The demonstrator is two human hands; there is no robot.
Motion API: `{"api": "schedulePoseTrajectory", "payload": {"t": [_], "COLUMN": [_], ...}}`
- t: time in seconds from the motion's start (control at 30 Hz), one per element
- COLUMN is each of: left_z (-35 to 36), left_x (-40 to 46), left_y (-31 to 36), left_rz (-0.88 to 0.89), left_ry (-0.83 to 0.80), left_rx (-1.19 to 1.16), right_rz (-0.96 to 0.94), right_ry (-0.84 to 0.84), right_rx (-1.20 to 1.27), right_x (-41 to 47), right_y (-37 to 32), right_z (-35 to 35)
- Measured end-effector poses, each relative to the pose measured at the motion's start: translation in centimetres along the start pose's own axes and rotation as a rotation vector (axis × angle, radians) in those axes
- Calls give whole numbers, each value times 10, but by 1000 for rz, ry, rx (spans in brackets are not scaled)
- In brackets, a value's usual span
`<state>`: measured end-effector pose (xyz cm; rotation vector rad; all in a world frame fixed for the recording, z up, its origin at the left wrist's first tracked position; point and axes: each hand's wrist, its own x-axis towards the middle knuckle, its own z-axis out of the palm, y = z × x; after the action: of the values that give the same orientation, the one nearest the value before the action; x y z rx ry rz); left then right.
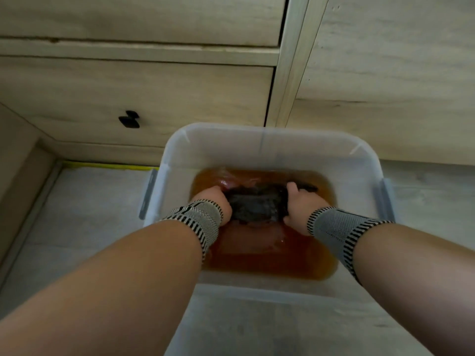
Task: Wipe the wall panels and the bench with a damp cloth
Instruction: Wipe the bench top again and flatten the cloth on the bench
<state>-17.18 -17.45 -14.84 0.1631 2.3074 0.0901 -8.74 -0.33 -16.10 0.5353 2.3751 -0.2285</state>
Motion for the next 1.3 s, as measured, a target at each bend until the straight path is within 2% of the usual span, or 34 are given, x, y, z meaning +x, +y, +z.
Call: {"api": "schedulePoseTrajectory", "payload": {"t": [0.1, 0.17, 0.2, 0.27, 0.33, 0.5, 0.57, 0.6, 0.67, 0.73, 0.8, 0.87, 0.93, 0.97, 1.0, 1.03, 1.13, 1.17, 1.23, 1.3], "left_z": [4, 7, 7, 2, -3, -5, -8, -8, -8, -7, -7, -7, -3, -2, -2, -2, -5, -5, -5, -4], "left_x": [-6, -15, -20, -21, -18, -27, -28, -26, -25, -26, -21, -14, -10, -10, -12, -16, -23, -20, -17, -15], "left_y": [8, 21, 26, 34, 38, 52, 55, 54, 53, 45, 34, 18, 6, 5, 8, 14, 30, 33, 33, 35], "left_rz": [-78, -176, -220, -233, -194, -20, -27, -51, -87, -160, -184, -245, -246, -247, -243, -261, -290, -261, -173, -129], "left_ry": [-68, -205, -280, -375, -402, -385, -327, -317, -251, -183, -102, 11, 36, 29, 27, -20, -230, -284, -390, -469], "left_rx": [-588, -972, -1115, -1294, -1408, -1609, -1537, -1472, -1270, -1221, -1113, -994, -1028, -1079, -1111, -1163, -1311, -1331, -1415, -1566], "right_rz": [83, 44, 6, -26, -46, -95, -98, -116, -157, -143, -126, -111, -79, -41, -14, -9, -89, -105, -133, -159], "right_ry": [-99, -111, -96, 19, 116, 158, 221, 270, 349, 386, 261, 34, -103, -109, -96, -72, 89, 126, 129, 110], "right_rx": [93, 319, 514, 910, 1173, 1396, 1339, 1233, 833, 548, 446, 254, -9, -17, 72, 262, 968, 1136, 1359, 1454], "right_x": [-3, -4, -4, -14, -23, -50, -49, -47, -41, -28, -19, -12, -11, -11, -10, -10, -18, -25, -39, -48], "right_y": [-4, -10, -16, -30, -42, -58, -59, -58, -51, -35, -16, -3, 2, 0, -2, -5, -27, -37, -54, -66], "right_z": [-9, -11, -10, -20, -37, -65, -60, -58, -54, -48, -36, -20, -7, -6, -8, -14, -33, -40, -50, -55]}}
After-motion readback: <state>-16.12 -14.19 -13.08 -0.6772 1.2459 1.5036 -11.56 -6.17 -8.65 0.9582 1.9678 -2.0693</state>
